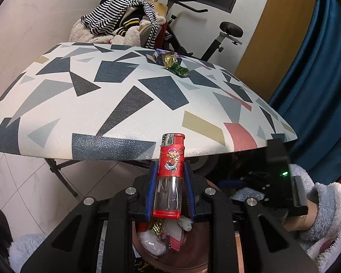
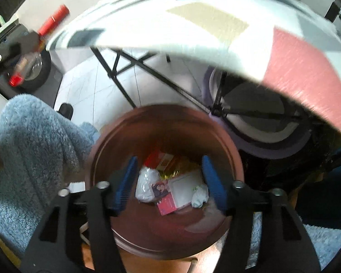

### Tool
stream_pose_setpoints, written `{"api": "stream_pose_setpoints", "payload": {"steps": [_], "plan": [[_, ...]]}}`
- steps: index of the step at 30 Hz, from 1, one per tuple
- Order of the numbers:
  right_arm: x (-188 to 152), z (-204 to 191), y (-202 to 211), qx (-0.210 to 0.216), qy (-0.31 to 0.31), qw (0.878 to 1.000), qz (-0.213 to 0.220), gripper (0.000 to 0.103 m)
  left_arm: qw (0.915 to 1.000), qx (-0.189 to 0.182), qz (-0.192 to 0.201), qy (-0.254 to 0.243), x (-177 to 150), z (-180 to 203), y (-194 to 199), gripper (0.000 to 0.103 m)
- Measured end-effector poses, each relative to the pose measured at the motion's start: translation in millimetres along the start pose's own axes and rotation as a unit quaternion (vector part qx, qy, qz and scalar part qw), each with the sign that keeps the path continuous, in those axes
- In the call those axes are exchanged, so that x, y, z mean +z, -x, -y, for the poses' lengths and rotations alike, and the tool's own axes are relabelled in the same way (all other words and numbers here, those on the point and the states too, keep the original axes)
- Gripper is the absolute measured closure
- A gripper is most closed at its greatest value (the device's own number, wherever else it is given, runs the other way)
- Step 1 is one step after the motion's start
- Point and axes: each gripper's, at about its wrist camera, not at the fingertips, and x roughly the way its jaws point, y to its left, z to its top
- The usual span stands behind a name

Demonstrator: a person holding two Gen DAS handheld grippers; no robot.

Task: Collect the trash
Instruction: 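Drop the spork into the brown bin with the right gripper while the left holds the lighter, then open the left gripper over the brown bin to drop the red lighter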

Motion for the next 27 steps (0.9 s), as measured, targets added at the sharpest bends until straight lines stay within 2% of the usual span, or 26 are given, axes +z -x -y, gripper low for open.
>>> {"api": "stream_pose_setpoints", "payload": {"steps": [1, 3, 5, 8, 11, 14, 21, 27], "plan": [[0, 0, 5, -0.001, 0.001, 1.000, 0.011, 0.030, 1.0000, -0.001, 0.000, 0.000, 0, 0, 0, 0.080], [0, 0, 22, -0.005, 0.003, 0.999, 0.050, 0.017, 1.0000, -0.002, 0.000, -0.002, 0, 2, 0, 0.080], [0, 1, 41, -0.012, 0.006, 0.996, 0.094, 0.011, 1.0000, -0.004, 0.000, -0.004, -1, 3, 0, 0.080], [-2, 3, 58, -0.020, 0.008, 0.991, 0.134, 0.007, 1.0000, -0.006, 0.000, -0.006, -1, 6, -2, 0.080], [-4, 8, 82, -0.041, 0.004, 0.980, 0.193, 0.006, 0.9999, -0.008, -0.003, -0.008, -2, 8, -4, 0.080], [-4, 13, 93, -0.064, -0.010, 0.972, 0.224, 0.006, 0.9998, -0.010, -0.009, -0.014, -4, 12, -8, 0.080], [11, 25, 108, -0.112, -0.039, 0.964, 0.236, 0.006, 0.9976, -0.005, -0.043, -0.053, -10, 27, -25, 0.080], [8, 37, 110, -0.121, -0.053, 0.962, 0.238, 0.006, 0.9930, 0.003, -0.078, -0.088, -18, 39, -42, 0.080]]}}
